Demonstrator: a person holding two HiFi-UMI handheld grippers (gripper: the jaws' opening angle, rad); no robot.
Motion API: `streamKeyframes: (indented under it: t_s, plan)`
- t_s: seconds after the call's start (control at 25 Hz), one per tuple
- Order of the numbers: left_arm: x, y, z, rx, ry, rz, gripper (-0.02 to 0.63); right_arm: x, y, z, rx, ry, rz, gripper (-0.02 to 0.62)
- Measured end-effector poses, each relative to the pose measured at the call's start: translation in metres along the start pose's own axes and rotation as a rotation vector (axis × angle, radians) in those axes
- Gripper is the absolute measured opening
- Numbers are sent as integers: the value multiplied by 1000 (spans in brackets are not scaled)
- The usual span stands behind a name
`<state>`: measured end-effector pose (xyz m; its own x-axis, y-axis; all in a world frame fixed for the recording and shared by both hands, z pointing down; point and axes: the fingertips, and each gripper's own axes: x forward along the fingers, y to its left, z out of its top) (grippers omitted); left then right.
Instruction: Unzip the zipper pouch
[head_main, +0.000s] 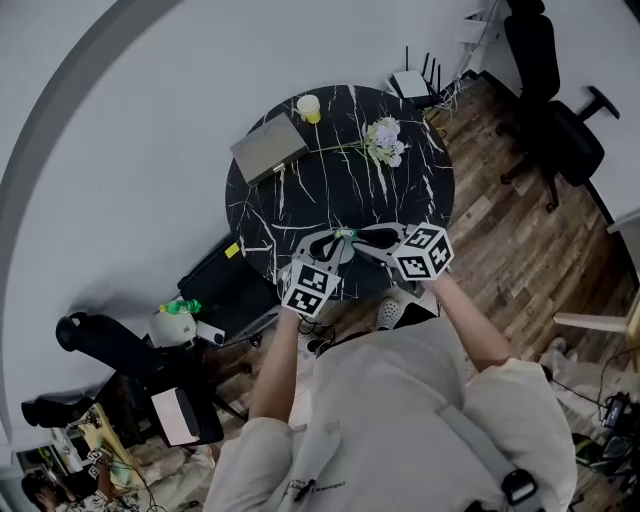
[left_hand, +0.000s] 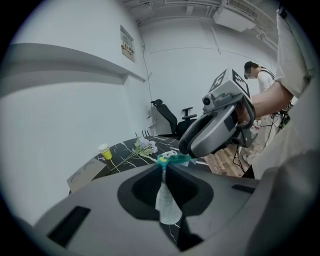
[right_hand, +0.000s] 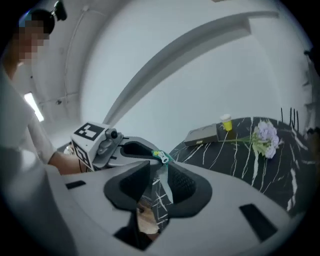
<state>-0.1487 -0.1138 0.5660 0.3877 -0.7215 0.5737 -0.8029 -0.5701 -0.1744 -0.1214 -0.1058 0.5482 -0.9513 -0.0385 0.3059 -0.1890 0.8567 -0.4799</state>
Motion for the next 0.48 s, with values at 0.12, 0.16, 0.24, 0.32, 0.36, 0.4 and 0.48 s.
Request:
streamKeyframes:
  t_s: [0.12, 0.16, 0.24, 0.32, 0.36, 0.4, 0.48]
  plan:
    - [-1, -6, -4, 13, 6, 10, 46, 4, 4, -7, 245, -54, 87, 150]
    - [-1, -8, -4, 24, 9, 14, 46, 4, 4, -7, 332, -84, 119, 155]
    - [-2, -9, -3, 45, 14, 24, 46, 3, 1, -3, 484, -153, 173, 147]
    - [-4, -11, -5, 65, 22, 29, 46, 1, 0, 1, 608, -216, 218, 150]
    - [-5, -12, -7, 80, 28, 31, 46, 0, 0, 1, 660, -236, 233, 147]
    - [-6, -13, -8, 99, 35, 36, 46, 0, -1, 0, 706, -246, 238, 141]
    - [-8, -14, -11, 131, 46, 47, 46, 2, -3, -2, 771, -261, 248, 126]
